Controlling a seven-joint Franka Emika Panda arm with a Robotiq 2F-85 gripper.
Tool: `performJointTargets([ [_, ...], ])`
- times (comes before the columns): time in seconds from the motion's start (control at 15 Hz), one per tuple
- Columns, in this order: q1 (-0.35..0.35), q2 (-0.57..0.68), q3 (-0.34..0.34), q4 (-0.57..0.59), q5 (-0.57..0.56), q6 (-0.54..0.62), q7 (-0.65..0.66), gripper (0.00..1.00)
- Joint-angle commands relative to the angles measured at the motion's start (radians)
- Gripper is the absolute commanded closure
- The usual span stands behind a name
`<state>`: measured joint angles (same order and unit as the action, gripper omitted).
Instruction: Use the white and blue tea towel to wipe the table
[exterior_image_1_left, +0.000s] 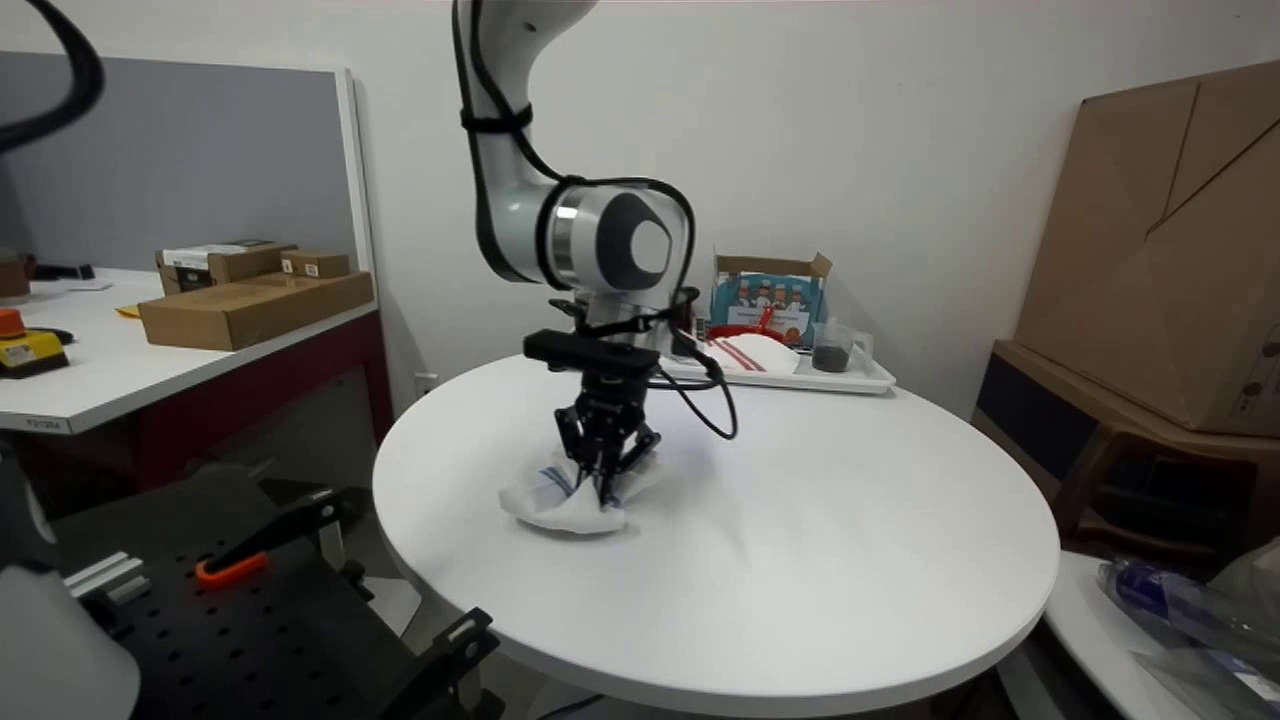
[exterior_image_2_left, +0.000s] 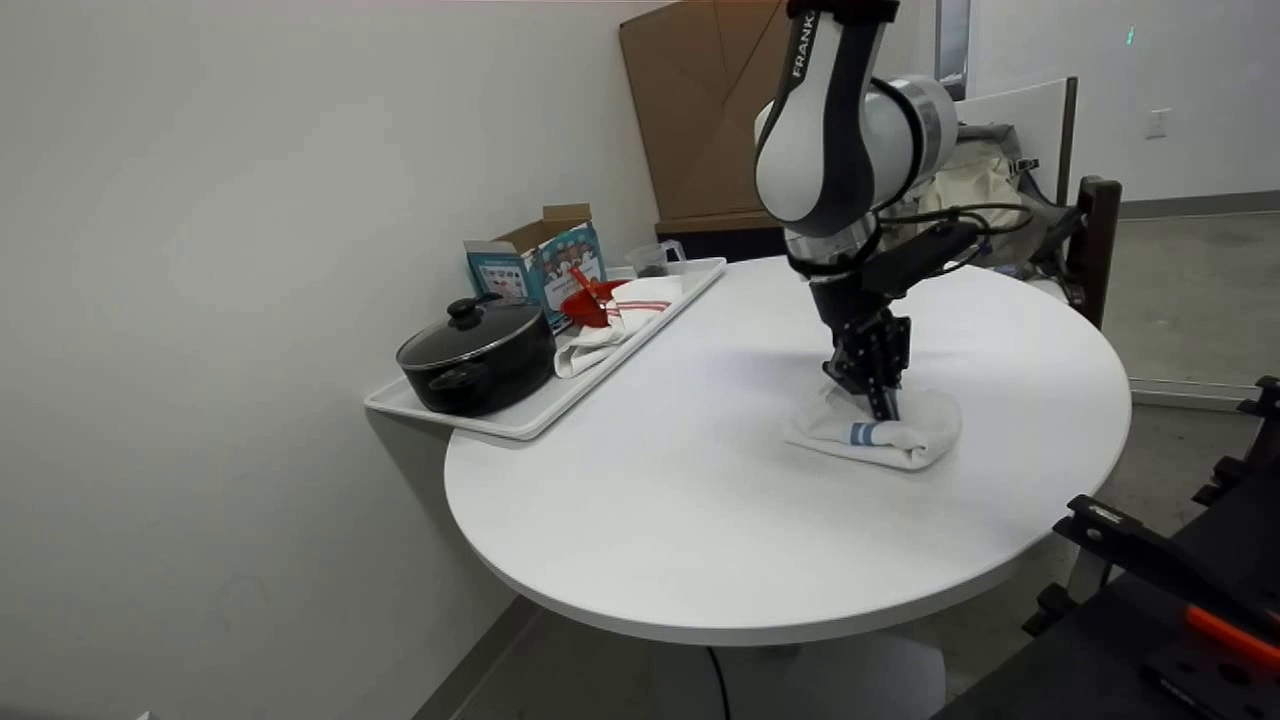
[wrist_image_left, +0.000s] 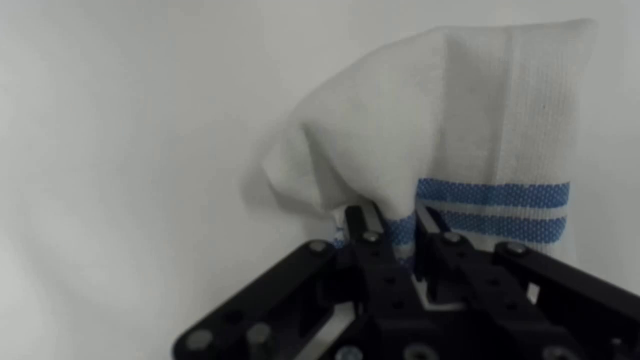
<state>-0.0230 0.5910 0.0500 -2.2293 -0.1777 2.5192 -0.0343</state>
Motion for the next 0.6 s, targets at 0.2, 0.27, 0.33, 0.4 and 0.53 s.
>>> performJointTargets([
  [0.2,0.171,0.087,0.018,0.072,-0.013,0.014,0.055,0.96],
  [0.27,0.197,0.114,0.011,0.113,-0.019,0.017,0.072,0.96],
  [0.33,0.216,0.135,0.006,0.147,-0.022,0.016,0.086,0.96],
  [0.4,0.238,0.167,0.000,0.197,-0.024,0.014,0.104,0.96],
  [0.53,0.272,0.221,-0.009,0.291,-0.024,0.004,0.130,0.96],
])
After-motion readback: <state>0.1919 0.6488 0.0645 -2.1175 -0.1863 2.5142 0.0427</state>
